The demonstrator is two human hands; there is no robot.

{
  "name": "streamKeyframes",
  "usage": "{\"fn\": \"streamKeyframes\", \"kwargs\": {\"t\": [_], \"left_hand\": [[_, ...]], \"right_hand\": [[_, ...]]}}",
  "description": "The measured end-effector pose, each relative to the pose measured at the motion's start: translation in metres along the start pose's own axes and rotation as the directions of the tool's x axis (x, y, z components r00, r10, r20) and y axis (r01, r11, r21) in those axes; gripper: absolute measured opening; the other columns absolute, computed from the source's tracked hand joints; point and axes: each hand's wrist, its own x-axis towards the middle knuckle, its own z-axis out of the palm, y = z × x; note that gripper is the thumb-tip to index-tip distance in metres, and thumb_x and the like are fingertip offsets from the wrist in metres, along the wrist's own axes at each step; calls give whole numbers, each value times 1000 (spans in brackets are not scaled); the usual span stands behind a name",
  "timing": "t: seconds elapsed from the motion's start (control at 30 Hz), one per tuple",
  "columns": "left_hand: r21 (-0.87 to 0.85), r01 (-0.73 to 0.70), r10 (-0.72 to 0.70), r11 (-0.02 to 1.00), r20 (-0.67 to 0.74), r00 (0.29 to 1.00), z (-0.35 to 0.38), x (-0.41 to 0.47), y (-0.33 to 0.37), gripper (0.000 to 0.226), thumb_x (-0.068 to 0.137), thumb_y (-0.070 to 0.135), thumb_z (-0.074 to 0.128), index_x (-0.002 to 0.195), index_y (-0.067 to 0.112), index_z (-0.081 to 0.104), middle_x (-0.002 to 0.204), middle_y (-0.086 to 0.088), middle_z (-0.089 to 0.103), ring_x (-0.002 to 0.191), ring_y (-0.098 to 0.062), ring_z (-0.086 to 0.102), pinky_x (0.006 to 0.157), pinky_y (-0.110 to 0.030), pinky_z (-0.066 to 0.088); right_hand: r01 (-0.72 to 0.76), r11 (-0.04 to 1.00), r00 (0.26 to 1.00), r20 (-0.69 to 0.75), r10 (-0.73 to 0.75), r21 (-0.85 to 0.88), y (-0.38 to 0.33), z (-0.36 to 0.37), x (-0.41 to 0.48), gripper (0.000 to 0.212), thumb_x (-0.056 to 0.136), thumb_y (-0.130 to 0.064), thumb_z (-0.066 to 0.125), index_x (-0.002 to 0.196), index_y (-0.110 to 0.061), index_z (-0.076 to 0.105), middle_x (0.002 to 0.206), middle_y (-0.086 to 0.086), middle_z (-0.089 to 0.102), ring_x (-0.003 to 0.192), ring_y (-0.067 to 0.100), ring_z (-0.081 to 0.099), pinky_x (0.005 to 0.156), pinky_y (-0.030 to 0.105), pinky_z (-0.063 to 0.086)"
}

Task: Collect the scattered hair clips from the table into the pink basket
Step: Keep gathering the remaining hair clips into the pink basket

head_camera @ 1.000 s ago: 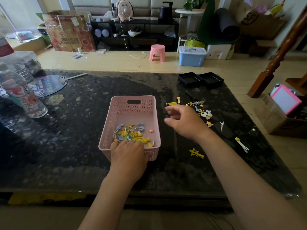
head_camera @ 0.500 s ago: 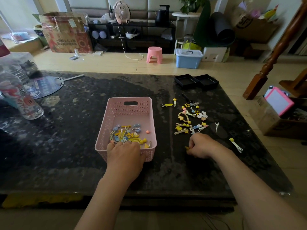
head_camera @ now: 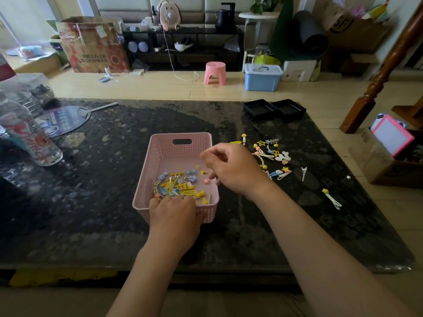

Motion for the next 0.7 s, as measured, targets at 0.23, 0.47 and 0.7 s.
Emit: {"fn": "streamKeyframes", "kwargs": {"t": [0.23, 0.47, 0.7], "left_hand": [[-7, -16, 16, 1000, -3, 1000, -1, -2, -1, 27, 96, 54, 42, 94, 28, 50, 105, 5, 62, 102, -19, 55, 90, -40, 32], [-27, -13, 13, 1000, 1, 1000, -2, -2, -2, 27, 96, 54, 41, 87, 29, 44, 103, 7, 62, 101, -17, 55, 93, -39, 32], [1, -9, 9, 1000, 6, 1000, -3, -1, 0, 28, 96, 56, 40, 88, 29, 45, 101, 8, 61, 99, -17, 54, 89, -38, 33]], "right_hand": [[-204, 918, 971, -193, 144, -341, 46, -36, 2, 33, 94, -32, 60, 122, -14, 62, 118, 6, 64, 105, 20, 61, 83, 29, 45], [-838, 319, 527, -502, 686, -444, 138, -103, -27, 89, 91, -32, 63, 156, -27, 4, 163, 16, 0, 147, 43, 9, 114, 57, 27], [-725, 291, 664, -523, 534, -624, 145, -109, -32, 25, 89, -18, 65, 113, -12, 63, 117, 13, 59, 110, 33, 57, 89, 41, 52]]}}
